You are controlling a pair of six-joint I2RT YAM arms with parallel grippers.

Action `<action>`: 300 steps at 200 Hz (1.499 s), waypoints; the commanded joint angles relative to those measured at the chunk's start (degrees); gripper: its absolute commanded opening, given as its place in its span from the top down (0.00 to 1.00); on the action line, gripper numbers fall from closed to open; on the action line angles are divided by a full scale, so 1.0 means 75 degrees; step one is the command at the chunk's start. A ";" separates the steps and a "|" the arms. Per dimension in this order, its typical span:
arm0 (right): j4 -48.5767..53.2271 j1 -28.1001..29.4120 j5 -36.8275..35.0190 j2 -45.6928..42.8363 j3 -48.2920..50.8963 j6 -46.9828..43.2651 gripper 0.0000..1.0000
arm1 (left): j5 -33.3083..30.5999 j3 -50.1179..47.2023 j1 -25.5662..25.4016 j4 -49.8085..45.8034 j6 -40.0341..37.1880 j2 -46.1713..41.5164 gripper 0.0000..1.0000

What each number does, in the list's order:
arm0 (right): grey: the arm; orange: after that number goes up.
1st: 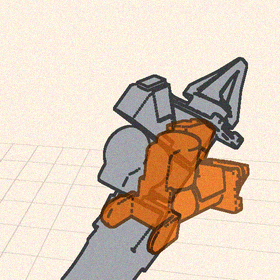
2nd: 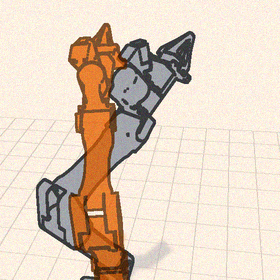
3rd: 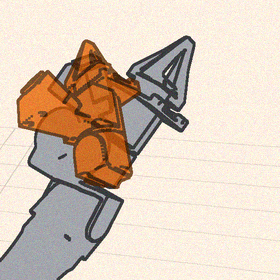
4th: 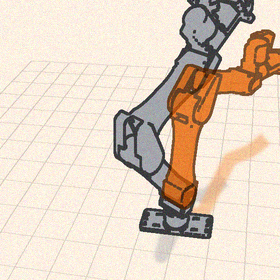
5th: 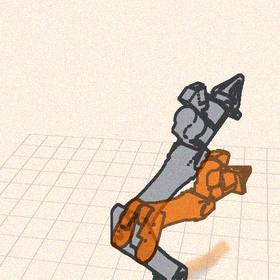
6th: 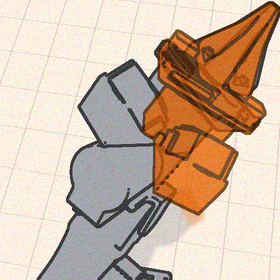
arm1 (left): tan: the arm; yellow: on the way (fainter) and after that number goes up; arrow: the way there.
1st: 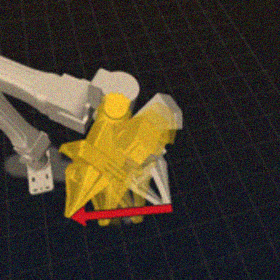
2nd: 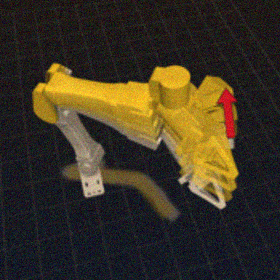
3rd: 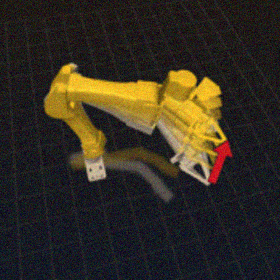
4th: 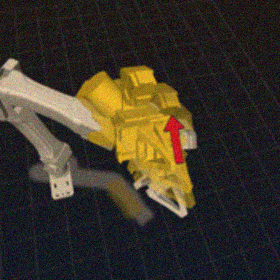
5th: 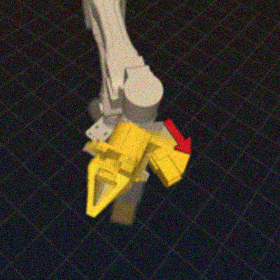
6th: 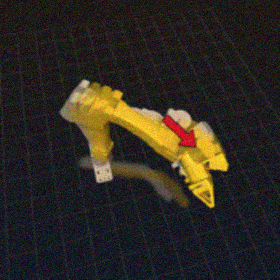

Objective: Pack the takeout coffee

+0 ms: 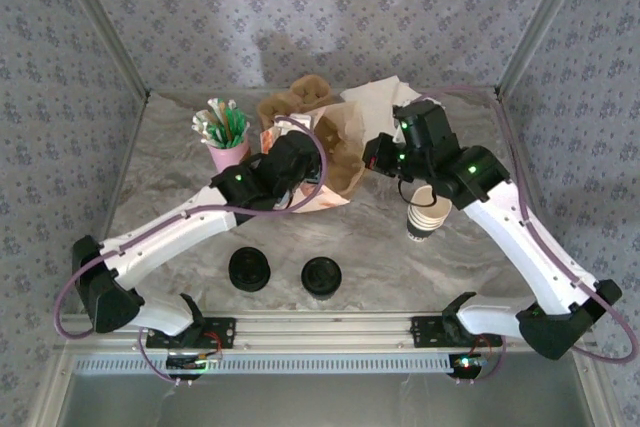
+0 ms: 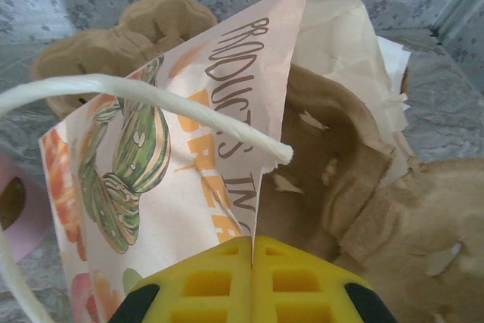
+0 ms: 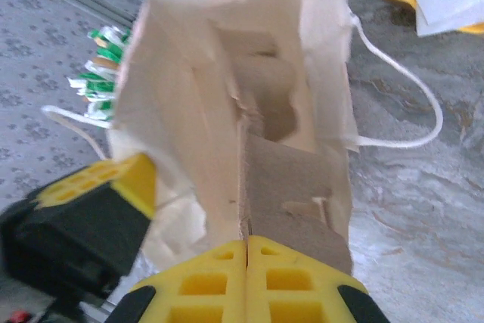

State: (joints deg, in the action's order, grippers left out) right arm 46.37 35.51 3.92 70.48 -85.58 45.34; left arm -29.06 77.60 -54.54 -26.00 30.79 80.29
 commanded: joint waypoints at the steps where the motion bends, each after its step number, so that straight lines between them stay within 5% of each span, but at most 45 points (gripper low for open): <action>1: 0.0362 -0.0121 0.0187 -0.0101 -0.0448 -0.0265 1.00 | 0.0547 0.0177 0.0089 -0.0496 0.0268 0.0152 1.00; 132: 0.1148 -0.0760 0.0198 -0.0138 -0.1240 -0.0875 1.00 | 0.1229 0.0400 0.0332 -0.0143 0.0317 0.0000 1.00; 178: 0.1656 -0.0880 0.0101 -0.0059 -0.1286 -0.1193 0.68 | 0.1129 0.0539 0.0326 -0.0305 0.0061 0.0004 1.00; 247: 0.0674 0.0211 0.0102 0.0321 -0.0550 -0.0266 0.64 | 0.0465 0.0888 -0.0179 0.0026 -0.1258 0.0064 1.00; 300: 0.0129 0.0642 -0.0479 0.0509 0.0637 0.1172 0.59 | 0.0403 0.0802 -0.0204 -0.0017 -0.0884 0.0261 1.00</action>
State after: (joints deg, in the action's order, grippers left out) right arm 49.58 38.81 3.70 74.41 -84.18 47.33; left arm -24.18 82.06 -56.10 -26.85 23.57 81.45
